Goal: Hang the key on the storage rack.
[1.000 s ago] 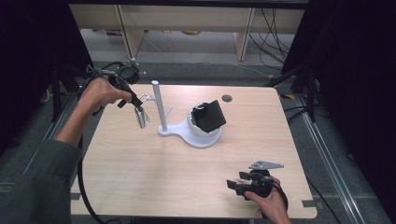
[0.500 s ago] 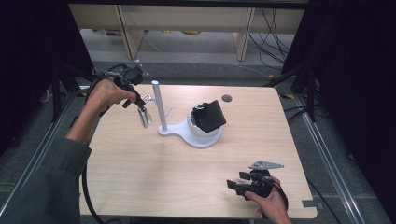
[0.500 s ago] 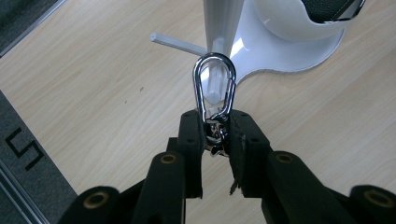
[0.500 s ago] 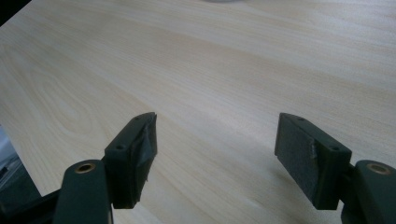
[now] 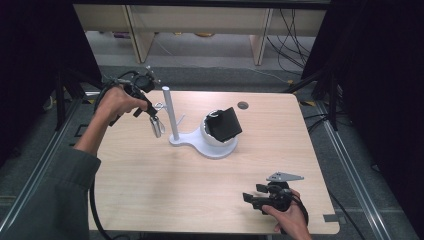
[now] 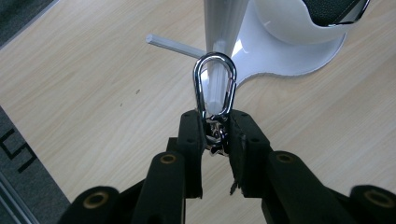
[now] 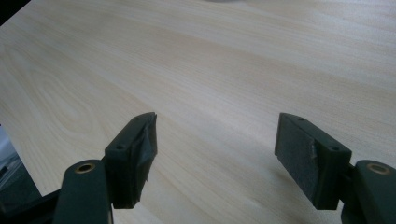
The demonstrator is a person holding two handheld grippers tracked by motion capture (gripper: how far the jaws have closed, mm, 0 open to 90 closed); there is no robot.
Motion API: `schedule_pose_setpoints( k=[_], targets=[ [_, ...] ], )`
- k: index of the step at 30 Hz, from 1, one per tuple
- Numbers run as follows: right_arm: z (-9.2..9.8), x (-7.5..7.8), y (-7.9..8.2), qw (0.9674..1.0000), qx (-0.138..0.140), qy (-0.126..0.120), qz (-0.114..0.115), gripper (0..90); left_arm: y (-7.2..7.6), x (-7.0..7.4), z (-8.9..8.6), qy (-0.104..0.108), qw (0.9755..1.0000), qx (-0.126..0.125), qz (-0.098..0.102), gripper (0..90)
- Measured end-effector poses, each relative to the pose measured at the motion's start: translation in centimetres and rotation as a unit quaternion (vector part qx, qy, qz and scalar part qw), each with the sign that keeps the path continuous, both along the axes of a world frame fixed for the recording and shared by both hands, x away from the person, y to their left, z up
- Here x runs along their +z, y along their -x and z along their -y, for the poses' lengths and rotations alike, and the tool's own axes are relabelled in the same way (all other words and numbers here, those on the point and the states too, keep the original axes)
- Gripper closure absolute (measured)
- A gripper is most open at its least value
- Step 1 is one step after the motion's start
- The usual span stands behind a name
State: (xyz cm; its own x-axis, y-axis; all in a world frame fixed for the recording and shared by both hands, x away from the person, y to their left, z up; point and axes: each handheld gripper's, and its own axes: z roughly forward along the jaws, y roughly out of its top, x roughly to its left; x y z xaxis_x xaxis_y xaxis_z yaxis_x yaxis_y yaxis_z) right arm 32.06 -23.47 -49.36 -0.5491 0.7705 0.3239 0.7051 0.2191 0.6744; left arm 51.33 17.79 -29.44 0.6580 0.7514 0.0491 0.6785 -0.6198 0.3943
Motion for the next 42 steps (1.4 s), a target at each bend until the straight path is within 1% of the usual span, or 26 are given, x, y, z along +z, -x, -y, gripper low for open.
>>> schedule_pose_setpoints(
  k=[1,3,4,5,6,7,9,12,15,17,19,20,22,24,26,29,31,35,36,37,38,39,40,41,42],
  targets=[
    [0.01,-0.02,0.0,1.0,0.0,-0.002,0.001,30.6,-0.05,-0.09,-0.02,0.003,1.0,0.002,0.001,75.0],
    [0.08,-0.05,-0.1,1.0,0.005,0.002,0.008,30.6,-0.15,-0.19,-0.01,0.003,1.0,0.001,0.002,75.0],
    [-0.04,-0.01,0.02,1.0,0.0,-0.004,-0.002,30.6,-0.1,-0.25,0.07,0.004,1.0,0.003,0.001,75.0],
    [-0.04,-0.01,0.02,1.0,0.0,-0.004,-0.002,30.6,-0.1,-0.3,0.11,0.003,1.0,0.002,0.0,75.0],
    [0.13,-0.02,-0.1,0.9999,0.004,0.007,0.011,30.6,-0.16,-0.34,0.13,0.002,1.0,0.0,0.001,75.0],
    [0.12,-0.03,-0.11,0.9999,0.003,0.006,0.01,30.6,-0.16,-0.38,0.16,0.002,1.0,0.0,0.003,75.0],
    [0.13,-0.03,-0.11,0.9999,0.004,0.006,0.011,30.6,-0.17,-0.43,0.23,0.005,1.0,0.005,0.002,75.0],
    [0.14,-0.02,-0.11,0.9999,0.004,0.006,0.011,30.6,-0.33,-0.57,0.21,0.004,1.0,0.001,0.002,74.9],
    [0.15,0.0,-0.11,0.9999,0.002,0.007,0.011,30.6,-0.38,-0.78,0.34,0.006,1.0,0.004,0.002,74.8],
    [0.18,0.01,-0.09,0.9999,0.0,0.01,0.011,30.6,-0.54,-0.75,0.3,0.002,1.0,0.001,0.004,74.6],
    [0.13,-0.05,-0.12,1.0,0.001,0.003,0.008,30.6,-0.64,-0.79,0.3,0.004,1.0,0.002,0.004,74.0],
    [0.13,-0.05,-0.12,1.0,0.001,0.003,0.008,30.6,-0.65,-0.86,0.32,0.001,1.0,0.003,0.009,74.0],
    [0.13,-0.05,-0.13,1.0,0.001,0.003,0.008,30.6,-0.61,-1.0,0.35,0.005,1.0,0.004,0.005,73.5],
    [0.18,0.01,-0.09,0.9999,-0.002,0.009,0.009,30.6,-0.64,-0.95,0.31,0.006,0.9999,0.002,0.009,74.8],
    [0.17,0.0,-0.1,0.9999,0.0,0.009,0.01,30.6,-0.55,-0.83,0.38,0.011,0.9999,0.006,0.012,74.2],
    [0.14,-0.06,-0.14,0.9999,0.005,0.005,0.008,30.6,-0.43,-0.59,0.38,0.008,0.9999,0.001,0.01,73.6],
    [0.14,-0.07,-0.16,0.9999,0.005,0.005,0.009,30.6,-0.34,-0.51,0.35,0.009,0.9999,0.002,0.011,73.4],
    [0.14,-0.04,-0.13,0.9999,0.002,0.005,0.011,30.6,-0.11,-0.42,0.28,0.01,0.9999,0.004,0.01,70.8],
    [0.18,0.02,-0.09,0.9999,0.0,0.01,0.011,30.6,-0.08,-0.39,0.25,0.009,0.9999,0.002,0.009,69.7],
    [0.18,0.02,-0.09,0.9999,0.0,0.01,0.011,30.6,-0.05,-0.34,0.2,0.007,0.9999,0.0,0.009,69.7],
    [0.18,0.02,-0.1,0.9999,0.0,0.009,0.011,30.6,0.02,-0.31,0.21,0.01,0.9999,0.003,0.009,66.5],
    [0.18,0.02,-0.1,0.9999,0.0,0.009,0.011,30.6,0.1,-0.29,0.22,0.012,0.9999,0.002,0.011,66.5],
    [0.12,-0.08,-0.16,0.9999,0.002,0.003,0.011,30.6,0.19,-0.24,0.24,0.012,0.9999,-0.001,0.008,66.0],
    [0.14,-0.04,-0.13,0.9999,0.0,0.006,0.012,30.6,0.26,-0.23,0.26,0.014,0.9999,-0.002,0.004,64.9],
    [0.15,0.0,-0.1,0.9999,-0.001,0.006,0.009,30.6,0.34,-0.19,0.24,0.012,0.9999,-0.002,0.005,62.2]
  ],
)
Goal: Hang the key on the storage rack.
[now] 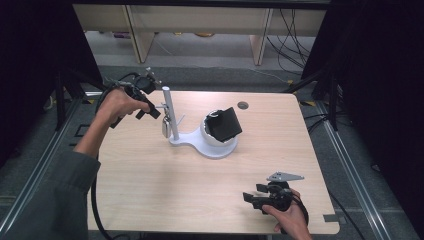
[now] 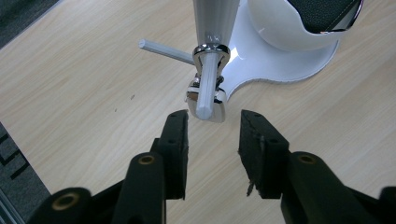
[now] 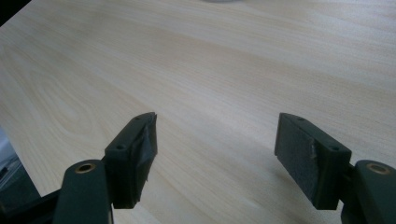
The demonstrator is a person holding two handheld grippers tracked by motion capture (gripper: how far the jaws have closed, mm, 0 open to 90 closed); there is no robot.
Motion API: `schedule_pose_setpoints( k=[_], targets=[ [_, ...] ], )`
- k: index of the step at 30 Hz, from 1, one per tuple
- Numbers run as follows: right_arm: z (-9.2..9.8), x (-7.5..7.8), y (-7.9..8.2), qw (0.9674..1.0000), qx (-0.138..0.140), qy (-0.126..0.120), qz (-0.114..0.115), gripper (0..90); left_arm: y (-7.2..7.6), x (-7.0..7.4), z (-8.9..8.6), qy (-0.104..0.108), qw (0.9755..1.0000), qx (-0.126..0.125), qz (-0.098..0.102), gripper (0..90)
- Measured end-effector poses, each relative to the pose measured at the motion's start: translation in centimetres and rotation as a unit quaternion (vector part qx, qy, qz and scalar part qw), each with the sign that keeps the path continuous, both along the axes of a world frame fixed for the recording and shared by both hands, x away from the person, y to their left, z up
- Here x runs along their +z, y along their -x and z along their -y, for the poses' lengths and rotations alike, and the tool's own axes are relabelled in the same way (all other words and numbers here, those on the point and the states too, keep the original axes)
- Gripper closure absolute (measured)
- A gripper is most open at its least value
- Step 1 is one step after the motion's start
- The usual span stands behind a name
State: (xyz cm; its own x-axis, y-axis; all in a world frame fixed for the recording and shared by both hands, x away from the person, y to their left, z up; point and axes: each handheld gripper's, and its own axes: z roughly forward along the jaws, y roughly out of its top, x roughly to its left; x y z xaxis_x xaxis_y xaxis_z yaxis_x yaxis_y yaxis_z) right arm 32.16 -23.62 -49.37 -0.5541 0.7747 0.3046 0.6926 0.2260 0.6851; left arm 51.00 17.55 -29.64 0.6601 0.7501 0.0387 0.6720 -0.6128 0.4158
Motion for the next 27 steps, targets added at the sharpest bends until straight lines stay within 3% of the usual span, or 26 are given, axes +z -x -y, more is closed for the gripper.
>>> schedule_pose_setpoints(
  k=[6,8,10,11,13,18,20,25,27],
  targets=[
    [0.0,0.0,0.0,1.0,0.002,-0.001,0.003,30.6,0.6,0.0,0.0,0.009,0.9999,0.004,-0.002,55.4],
    [0.0,0.0,0.0,1.0,0.002,-0.002,-0.002,30.6,0.8,-0.1,0.0,0.016,0.9998,0.0,-0.008,52.6],
    [0.0,0.0,0.0,1.0,0.002,-0.002,-0.001,30.6,0.9,-0.2,-0.1,0.018,0.9998,0.004,-0.002,51.8],
    [-0.1,0.0,0.1,0.9999,-0.003,-0.01,-0.011,30.6,1.0,-0.3,0.0,0.023,0.9997,0.012,0.0,50.2],
    [0.1,0.0,-0.1,1.0,0.002,0.0,0.003,30.6,1.4,-0.4,-0.1,0.025,0.9996,0.012,-0.001,47.3],
    [0.4,-0.2,-0.3,0.9999,0.0,-0.013,0.003,30.6,2.1,-0.2,-0.7,0.042,0.999,0.016,0.003,41.4],
    [0.3,0.1,-0.1,0.9997,-0.012,-0.015,-0.014,30.6,2.6,-0.2,-1.0,0.046,0.9988,0.017,0.006,38.6],
    [0.2,0.1,0.0,0.9997,-0.008,-0.017,-0.013,30.6,3.8,-0.7,-1.4,0.048,0.9988,0.011,0.004,34.1],
    [0.3,-0.1,-0.2,0.9999,0.002,-0.015,0.003,30.6,4.4,-1.1,-1.4,0.047,0.9988,0.009,0.006,33.0]
  ],
)
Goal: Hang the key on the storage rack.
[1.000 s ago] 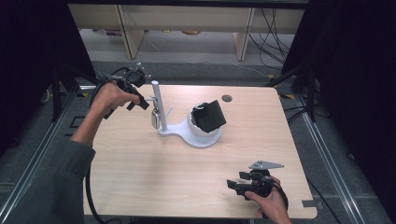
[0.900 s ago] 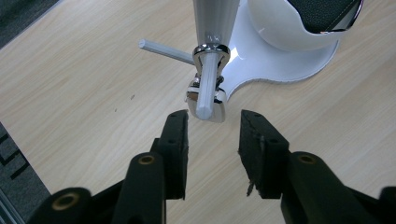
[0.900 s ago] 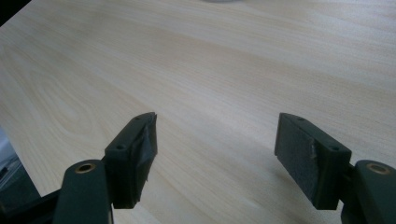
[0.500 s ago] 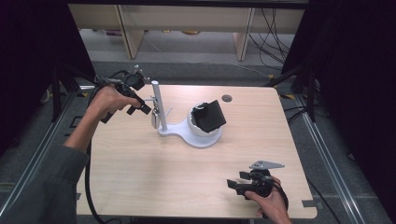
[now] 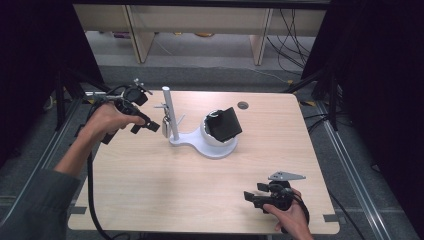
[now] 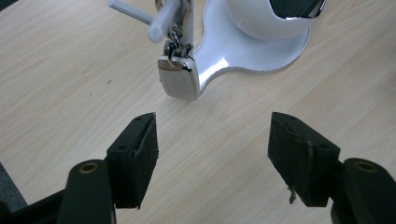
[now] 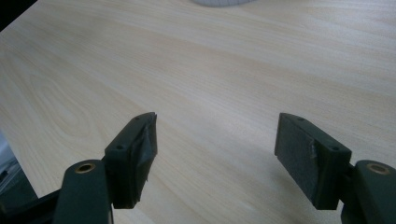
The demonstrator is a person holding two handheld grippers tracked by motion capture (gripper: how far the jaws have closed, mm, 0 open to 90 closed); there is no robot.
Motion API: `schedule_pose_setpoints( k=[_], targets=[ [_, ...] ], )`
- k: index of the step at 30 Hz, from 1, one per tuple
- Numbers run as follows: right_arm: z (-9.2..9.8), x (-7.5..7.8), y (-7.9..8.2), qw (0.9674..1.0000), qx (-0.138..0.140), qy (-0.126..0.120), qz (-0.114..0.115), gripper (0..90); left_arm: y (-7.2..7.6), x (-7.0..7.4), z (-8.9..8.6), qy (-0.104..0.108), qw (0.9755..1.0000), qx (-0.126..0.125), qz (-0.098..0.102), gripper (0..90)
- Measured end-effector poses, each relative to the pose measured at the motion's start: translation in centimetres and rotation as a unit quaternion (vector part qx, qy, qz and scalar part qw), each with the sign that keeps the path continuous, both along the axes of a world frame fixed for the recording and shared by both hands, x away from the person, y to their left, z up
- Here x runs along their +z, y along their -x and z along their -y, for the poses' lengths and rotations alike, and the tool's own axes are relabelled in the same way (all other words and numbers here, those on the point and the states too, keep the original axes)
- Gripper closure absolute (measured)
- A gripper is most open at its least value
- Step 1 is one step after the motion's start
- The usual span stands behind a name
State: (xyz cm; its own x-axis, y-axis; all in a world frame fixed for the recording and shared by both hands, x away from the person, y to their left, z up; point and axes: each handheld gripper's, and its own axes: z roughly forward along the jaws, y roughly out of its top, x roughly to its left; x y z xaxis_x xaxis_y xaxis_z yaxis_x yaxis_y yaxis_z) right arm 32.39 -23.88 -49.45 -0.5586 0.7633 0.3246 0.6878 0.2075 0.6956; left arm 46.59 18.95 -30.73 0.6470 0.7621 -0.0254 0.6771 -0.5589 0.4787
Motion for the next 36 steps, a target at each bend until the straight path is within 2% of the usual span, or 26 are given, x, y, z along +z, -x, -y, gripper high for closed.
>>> schedule_pose_setpoints(
  k=[2,3,4,7,8,11,13,14,15,16,17,19,22,23,24,25,27,28,29,30,32,34,35,36],
  targets=[
    [-0.1,0.0,0.0,1.0,-0.002,-0.003,-0.005,30.6,0.4,-0.4,0.0,0.002,1.0,-0.003,0.002,31.3],
    [0.0,0.1,0.0,0.9999,-0.003,0.014,0.002,30.6,0.7,-0.6,0.0,0.005,1.0,-0.003,0.005,30.6],
    [0.0,0.1,0.0,0.9999,-0.003,0.015,0.001,30.6,0.9,-0.8,0.0,0.009,0.9999,-0.005,0.004,29.6],
    [0.0,-0.1,-0.1,1.0,-0.002,0.002,-0.004,30.5,1.6,-1.5,0.0,0.016,0.9998,-0.015,0.002,27.8],
    [0.1,-0.1,-0.1,0.9999,-0.006,0.011,-0.004,30.5,1.8,-1.7,0.0,0.017,0.9997,-0.017,0.002,27.1],
    [0.0,-0.2,-0.2,1.0,-0.002,0.001,-0.003,30.6,2.7,-2.3,-0.1,0.025,0.9994,-0.022,0.007,25.6],
    [0.0,-0.1,-0.1,1.0,-0.003,0.007,-0.006,30.6,3.6,-2.9,-0.1,0.027,0.9991,-0.029,0.013,24.8],
    [-0.2,0.0,0.1,0.9998,-0.008,0.003,-0.017,30.6,3.8,-3.2,-0.1,0.031,0.999,-0.028,0.014,24.4],
    [-0.1,0.0,0.0,0.9999,-0.002,0.012,-0.005,30.5,4.2,-3.5,0.0,0.034,0.9989,-0.031,0.011,24.0],
    [-0.2,0.0,0.0,0.9999,-0.002,0.011,-0.005,30.6,4.7,-3.8,0.0,0.035,0.9986,-0.037,0.014,23.6],
    [-0.4,0.1,0.2,0.9996,-0.01,0.002,-0.026,30.6,4.9,-4.0,0.0,0.036,0.9984,-0.041,0.015,23.6],
    [-0.4,0.0,0.1,0.9998,-0.008,0.01,-0.015,30.5,5.6,-4.5,0.2,0.041,0.998,-0.045,0.015,23.4],
    [-0.5,0.0,0.1,1.0,0.0,0.008,-0.001,30.6,6.6,-5.3,0.4,0.043,0.9977,-0.05,0.015,23.1],
    [-0.5,0.1,0.2,0.9999,-0.002,0.014,-0.005,30.6,6.8,-5.5,0.5,0.043,0.9974,-0.056,0.015,23.1],
    [-0.7,0.1,0.3,0.9999,-0.003,0.01,-0.011,30.6,7.1,-5.8,0.6,0.052,0.9969,-0.058,0.014,23.0],
    [-0.6,0.1,0.2,0.9999,0.003,0.017,-0.001,30.5,7.3,-6.0,0.6,0.057,0.9965,-0.06,0.013,23.0],
    [-0.6,0.1,0.2,0.9999,0.0,0.017,0.0,30.6,7.9,-6.4,0.8,0.055,0.9966,-0.06,0.014,23.0],
    [-0.6,0.2,0.2,0.9999,-0.004,0.008,-0.01,30.5,8.1,-6.7,0.9,0.058,0.9964,-0.06,0.016,22.9],
    [-0.6,0.2,0.2,0.9999,-0.004,0.008,-0.01,30.5,8.4,-6.9,1.0,0.059,0.996,-0.064,0.017,22.9],
    [-0.7,0.1,0.2,1.0,-0.006,-0.002,-0.007,30.5,8.7,-7.2,1.1,0.063,0.9959,-0.062,0.02,22.8],
    [-0.6,0.2,0.3,0.9999,-0.009,0.011,-0.005,30.5,9.3,-7.8,1.2,0.058,0.9957,-0.066,0.03,22.6],
    [-0.7,0.1,0.3,0.9999,-0.006,-0.001,-0.011,30.4,9.8,-8.6,1.3,0.065,0.9948,-0.069,0.037,22.2],
    [-0.6,0.2,0.3,0.9999,-0.004,0.009,-0.009,30.4,10.1,-8.8,1.4,0.065,0.995,-0.067,0.035,22.2],
    [-0.6,0.1,0.2,0.9999,0.0,0.015,0.002,30.3,10.3,-9.1,1.5,0.059,0.9947,-0.073,0.042,22.2]
  ],
)
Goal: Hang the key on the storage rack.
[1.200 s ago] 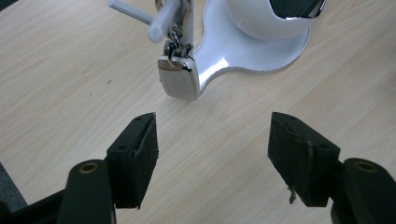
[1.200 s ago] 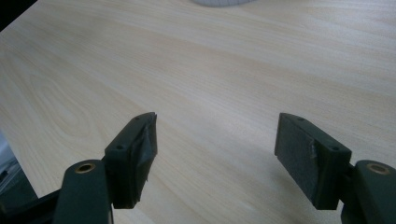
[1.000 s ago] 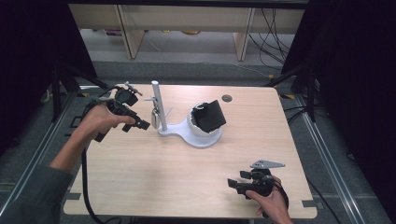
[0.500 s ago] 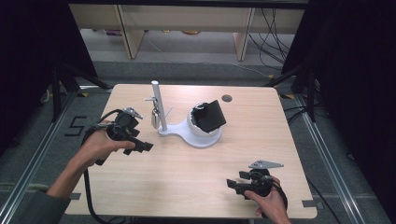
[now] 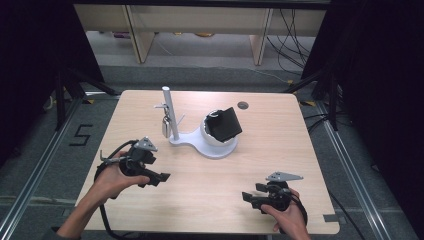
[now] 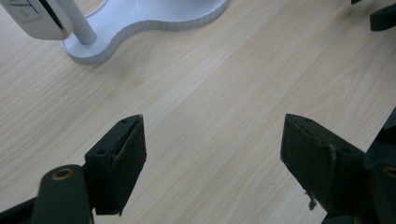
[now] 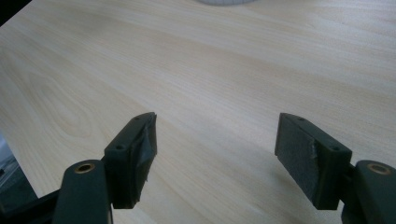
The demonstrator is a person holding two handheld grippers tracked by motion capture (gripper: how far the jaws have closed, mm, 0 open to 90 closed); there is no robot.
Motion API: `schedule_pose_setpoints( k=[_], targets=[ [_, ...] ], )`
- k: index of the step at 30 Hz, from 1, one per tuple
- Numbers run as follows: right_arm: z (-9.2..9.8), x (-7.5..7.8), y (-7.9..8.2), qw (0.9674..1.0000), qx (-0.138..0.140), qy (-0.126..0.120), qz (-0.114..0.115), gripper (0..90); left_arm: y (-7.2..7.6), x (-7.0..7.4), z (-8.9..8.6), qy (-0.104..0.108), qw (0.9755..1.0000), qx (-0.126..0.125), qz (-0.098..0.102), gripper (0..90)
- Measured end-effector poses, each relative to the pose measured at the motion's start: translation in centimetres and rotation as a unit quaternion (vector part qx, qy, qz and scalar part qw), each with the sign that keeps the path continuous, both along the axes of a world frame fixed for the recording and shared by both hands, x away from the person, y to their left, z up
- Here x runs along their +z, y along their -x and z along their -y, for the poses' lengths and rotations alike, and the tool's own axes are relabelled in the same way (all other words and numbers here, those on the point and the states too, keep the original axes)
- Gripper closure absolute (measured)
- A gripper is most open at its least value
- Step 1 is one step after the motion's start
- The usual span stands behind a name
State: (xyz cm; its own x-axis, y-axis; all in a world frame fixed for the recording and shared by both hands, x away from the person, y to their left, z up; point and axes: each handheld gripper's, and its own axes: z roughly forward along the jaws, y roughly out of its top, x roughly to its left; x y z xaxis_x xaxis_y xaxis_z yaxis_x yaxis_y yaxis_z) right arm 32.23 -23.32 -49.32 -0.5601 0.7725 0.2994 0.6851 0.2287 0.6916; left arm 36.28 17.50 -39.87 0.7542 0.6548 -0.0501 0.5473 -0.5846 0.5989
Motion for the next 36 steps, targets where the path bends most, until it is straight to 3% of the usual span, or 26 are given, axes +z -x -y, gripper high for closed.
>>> schedule_pose_setpoints(
  k=[4,8,9,13,14,17,18,21,24,25,29,35,36],
  targets=[
    [0.0,0.0,0.0,1.0,0.001,0.001,0.001,29.6,0.8,-1.2,0.2,-0.007,0.9998,-0.002,0.02,21.7],
    [-0.1,-0.1,0.0,0.9999,0.005,-0.01,0.001,28.5,1.8,-2.5,0.3,0.012,0.9992,0.007,0.038,21.0],
    [-0.1,0.0,0.0,1.0,0.0,-0.001,0.004,28.0,2.0,-2.8,0.3,0.01,0.9994,0.007,0.034,20.7],
    [-0.1,0.0,0.0,1.0,0.0,-0.001,0.005,27.9,2.9,-3.8,0.4,-0.002,0.9995,-0.008,0.03,20.0],
    [-0.2,0.0,0.1,0.9999,-0.004,-0.009,-0.008,27.8,3.1,-4.0,0.5,-0.003,0.9995,-0.006,0.032,20.0],
    [-0.3,0.0,0.2,0.9998,-0.007,-0.011,-0.012,26.2,3.5,-4.5,0.5,-0.003,0.9993,-0.014,0.034,19.7],
    [-0.1,0.0,0.0,1.0,-0.002,0.0,0.001,25.7,3.8,-4.7,0.5,0.003,0.9995,-0.008,0.031,19.4],
    [-0.3,-0.1,0.1,0.9997,-0.019,-0.011,-0.013,22.4,4.4,-5.3,0.7,0.01,0.9992,-0.004,0.039,19.0],
    [-0.3,-0.2,0.0,0.9996,-0.023,-0.008,-0.015,21.7,4.8,-5.8,0.6,0.013,0.9981,-0.001,0.06,19.0],
    [-0.1,-0.3,-0.2,0.9999,-0.016,-0.003,-0.004,21.6,4.9,-5.9,0.5,0.015,0.9979,-0.002,0.062,19.4],
    [-0.2,-0.2,-0.1,0.9999,-0.012,-0.006,-0.004,21.8,5.3,-6.3,0.1,0.021,0.997,0.006,0.074,19.8],
    [-0.3,-0.2,0.0,0.9999,-0.01,-0.007,-0.003,21.8,6.1,-7.7,-0.5,0.015,0.9976,0.011,0.066,19.8],
    [-0.3,-0.2,0.0,0.9999,-0.01,-0.005,-0.004,21.8,6.1,-7.9,-0.6,0.009,0.9973,0.011,0.073,19.8]
  ],
)
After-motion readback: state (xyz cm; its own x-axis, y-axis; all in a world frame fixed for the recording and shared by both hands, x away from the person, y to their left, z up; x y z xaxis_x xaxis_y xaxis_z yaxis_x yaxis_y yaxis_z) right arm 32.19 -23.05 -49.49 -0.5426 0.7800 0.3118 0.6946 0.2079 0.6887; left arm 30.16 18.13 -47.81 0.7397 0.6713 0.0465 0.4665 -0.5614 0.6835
